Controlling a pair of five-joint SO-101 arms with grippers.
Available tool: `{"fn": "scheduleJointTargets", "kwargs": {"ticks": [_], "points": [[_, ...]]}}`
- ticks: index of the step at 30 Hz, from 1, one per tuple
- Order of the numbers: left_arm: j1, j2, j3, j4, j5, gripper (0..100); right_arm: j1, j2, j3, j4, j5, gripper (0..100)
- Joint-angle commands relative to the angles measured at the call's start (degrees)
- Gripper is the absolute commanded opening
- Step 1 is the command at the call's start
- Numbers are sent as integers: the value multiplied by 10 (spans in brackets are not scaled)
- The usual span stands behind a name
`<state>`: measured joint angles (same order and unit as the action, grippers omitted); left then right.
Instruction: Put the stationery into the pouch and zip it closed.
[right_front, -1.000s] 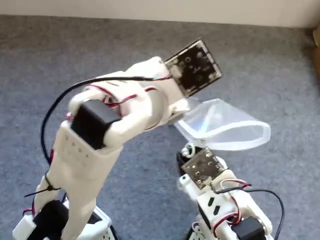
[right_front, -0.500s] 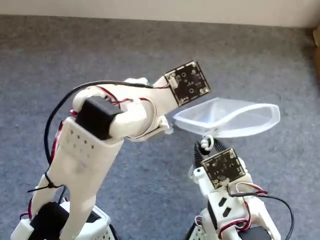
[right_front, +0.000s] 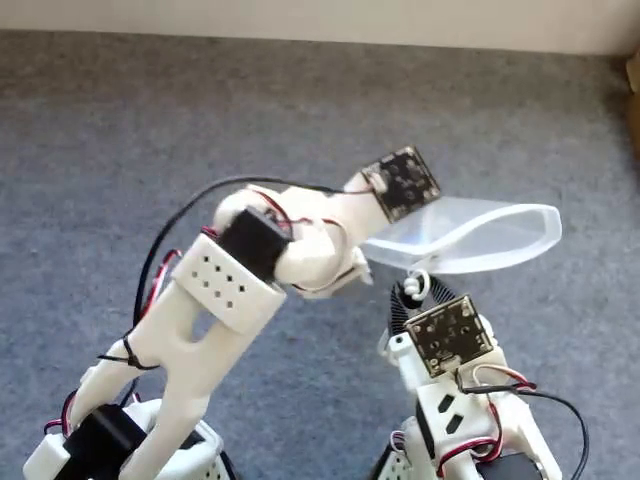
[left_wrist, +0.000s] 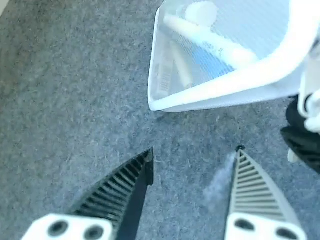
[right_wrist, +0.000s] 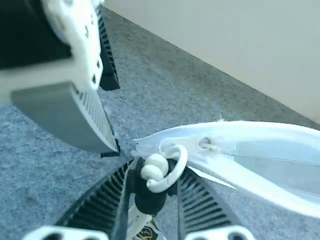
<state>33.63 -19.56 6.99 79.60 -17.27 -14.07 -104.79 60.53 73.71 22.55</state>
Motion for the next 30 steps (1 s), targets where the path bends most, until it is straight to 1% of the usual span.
{"fn": "scheduleJointTargets", "kwargs": {"ticks": [1,6,10,14,18,22,27,30], "points": [[23,-22,19,-42,13,246,11,0,-28,-20,1,5],[46,-22,34,-66,15,243,11,0,-27,-18,1,5],[47,-22,54,-117,64,245,11,0,-27,-17,1,5],[47,-22,74,-158,81,245,11,0,-27,-17,0,5],[47,-22,110,-221,113,245,11,0,-27,-17,-8,5],[47,-22,150,-280,113,245,11,0,-27,-19,-27,5],[48,-22,197,-367,114,242,11,0,-28,-22,-28,5],[54,-22,224,-406,113,242,11,0,-28,-22,-28,5]]}}
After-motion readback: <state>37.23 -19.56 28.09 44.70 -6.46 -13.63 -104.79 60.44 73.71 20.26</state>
